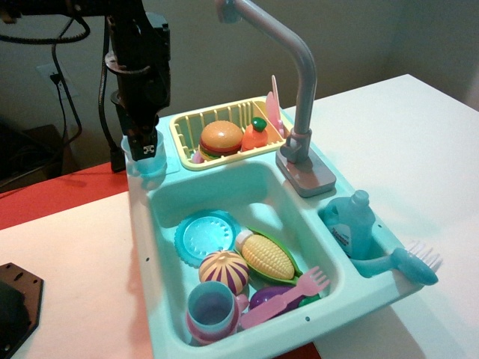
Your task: Put cup from counter to sink
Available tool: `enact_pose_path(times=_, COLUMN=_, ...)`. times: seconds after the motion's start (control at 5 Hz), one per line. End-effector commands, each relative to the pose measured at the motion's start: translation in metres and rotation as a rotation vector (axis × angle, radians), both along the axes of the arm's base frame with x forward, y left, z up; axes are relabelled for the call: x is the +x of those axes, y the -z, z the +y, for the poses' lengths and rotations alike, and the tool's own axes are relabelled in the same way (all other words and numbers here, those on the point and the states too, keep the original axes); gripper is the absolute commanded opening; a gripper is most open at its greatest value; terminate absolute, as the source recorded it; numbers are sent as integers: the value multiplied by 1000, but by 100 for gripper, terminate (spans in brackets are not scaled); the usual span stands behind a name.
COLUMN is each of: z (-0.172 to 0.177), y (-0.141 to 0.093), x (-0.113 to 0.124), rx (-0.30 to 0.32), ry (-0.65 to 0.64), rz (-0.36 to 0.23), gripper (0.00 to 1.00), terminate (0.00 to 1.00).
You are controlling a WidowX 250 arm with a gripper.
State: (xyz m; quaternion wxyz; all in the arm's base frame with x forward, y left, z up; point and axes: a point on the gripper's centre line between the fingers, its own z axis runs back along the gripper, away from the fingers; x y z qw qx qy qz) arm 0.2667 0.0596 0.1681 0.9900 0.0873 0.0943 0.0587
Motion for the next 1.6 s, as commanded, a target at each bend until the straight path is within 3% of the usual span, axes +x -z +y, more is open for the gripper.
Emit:
enact_pose_path(times=0.0, z=0, y=0, x=0, rx=0, ry=0, rz=0, gripper=100, terminate=0)
enact_pose_path(times=0.2, z=-2, y=0, x=9, rx=3, ry=-15, rz=12, gripper=100, terminate=0)
enact_pose_path(times=0.6, z=5, y=24, x=16, rx=9, ry=-25, rz=43, gripper=100, terminate=0)
enact_pose_path(times=0.8, z=6, y=29, x=12, rx=18, ry=-20, rz=48, gripper=0, terminate=0)
enact_pose_path(times=1.4, z=3, y=28, x=4, rx=3, ry=-19, rz=41, gripper=0, terminate=0)
